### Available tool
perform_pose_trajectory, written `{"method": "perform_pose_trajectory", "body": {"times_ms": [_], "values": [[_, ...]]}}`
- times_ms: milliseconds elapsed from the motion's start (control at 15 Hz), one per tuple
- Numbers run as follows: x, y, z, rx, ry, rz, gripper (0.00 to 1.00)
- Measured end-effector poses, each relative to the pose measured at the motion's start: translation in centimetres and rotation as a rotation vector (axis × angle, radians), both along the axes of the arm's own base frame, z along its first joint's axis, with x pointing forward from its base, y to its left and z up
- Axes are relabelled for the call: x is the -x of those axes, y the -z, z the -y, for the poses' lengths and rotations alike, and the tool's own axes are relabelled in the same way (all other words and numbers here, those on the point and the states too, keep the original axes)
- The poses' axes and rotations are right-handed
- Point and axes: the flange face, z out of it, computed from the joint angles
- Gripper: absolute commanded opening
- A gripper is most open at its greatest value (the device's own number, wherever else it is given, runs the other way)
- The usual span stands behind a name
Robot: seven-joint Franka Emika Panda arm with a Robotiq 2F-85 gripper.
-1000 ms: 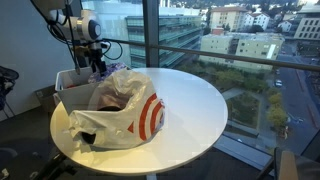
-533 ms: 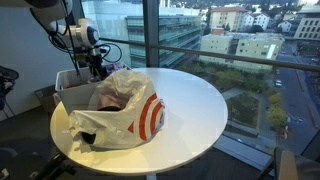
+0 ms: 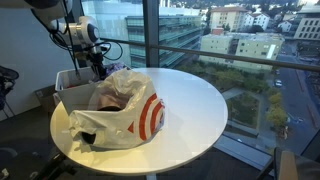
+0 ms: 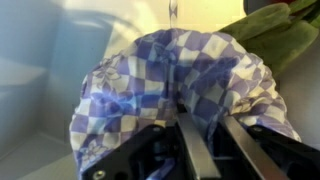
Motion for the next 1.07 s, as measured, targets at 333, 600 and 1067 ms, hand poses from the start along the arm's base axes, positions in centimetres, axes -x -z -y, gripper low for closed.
{"method": "perform_pose_trajectory", "body": {"times_ms": [333, 600, 1067], "values": [[0.6, 0.4, 3.1, 0.091, 0.076, -0.194, 0.07], [0.9, -3.0, 5.6, 0.255, 0.213, -0.249, 0.06], [4.2, -14.4, 7.2, 0.538, 0.459, -0.193, 0.06]]}}
